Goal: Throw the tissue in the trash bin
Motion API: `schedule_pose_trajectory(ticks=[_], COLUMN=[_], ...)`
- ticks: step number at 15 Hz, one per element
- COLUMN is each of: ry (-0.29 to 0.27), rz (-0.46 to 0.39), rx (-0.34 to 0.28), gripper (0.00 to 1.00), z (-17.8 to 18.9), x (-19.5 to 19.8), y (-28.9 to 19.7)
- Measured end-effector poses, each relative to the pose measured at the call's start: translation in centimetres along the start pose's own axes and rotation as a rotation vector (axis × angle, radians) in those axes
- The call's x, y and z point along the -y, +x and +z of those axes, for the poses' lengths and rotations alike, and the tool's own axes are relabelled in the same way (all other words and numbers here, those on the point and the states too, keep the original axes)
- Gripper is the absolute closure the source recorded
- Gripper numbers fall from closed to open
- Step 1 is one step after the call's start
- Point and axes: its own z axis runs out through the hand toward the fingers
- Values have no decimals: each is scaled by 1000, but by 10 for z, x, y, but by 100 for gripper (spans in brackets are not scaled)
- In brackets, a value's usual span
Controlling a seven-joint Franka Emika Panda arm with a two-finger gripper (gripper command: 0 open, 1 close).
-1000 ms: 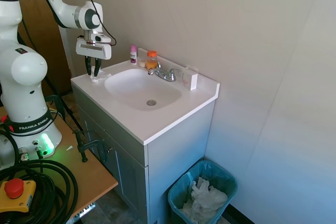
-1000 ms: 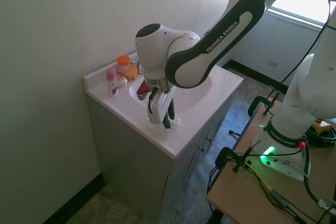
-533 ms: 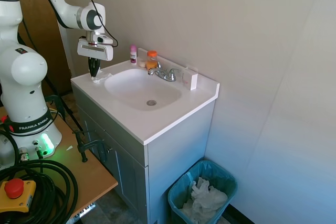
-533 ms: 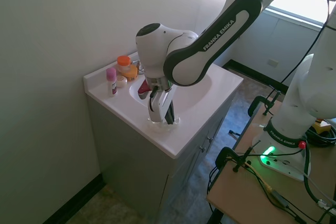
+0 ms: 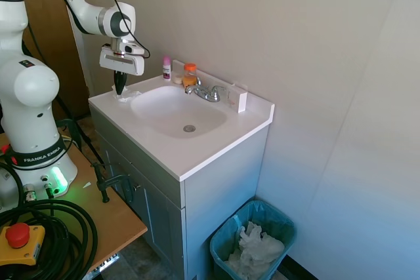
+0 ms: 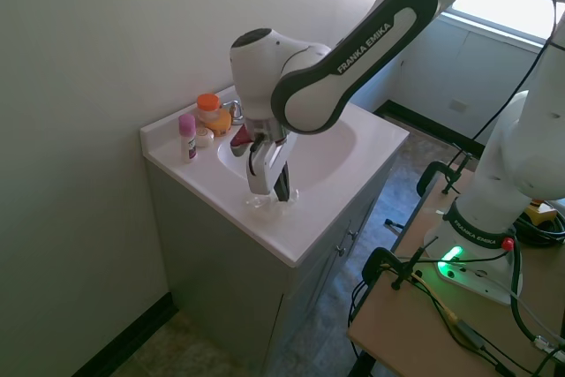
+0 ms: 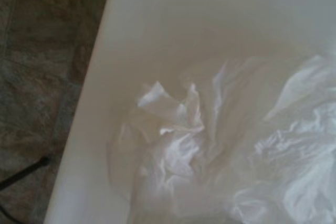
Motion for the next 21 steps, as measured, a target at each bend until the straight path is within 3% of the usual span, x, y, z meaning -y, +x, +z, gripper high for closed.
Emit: schedule_pose_trajectory(ticks=[6,11,16,21], ry=[168,327,449,539], rz=[116,308,538,787], rx=[-104,-169,-241,-285], gripper=[100,100,100,100], z=[-133,-203,-221,-202], x=[-77,-184,-265,-341], y=[25,73,124,173])
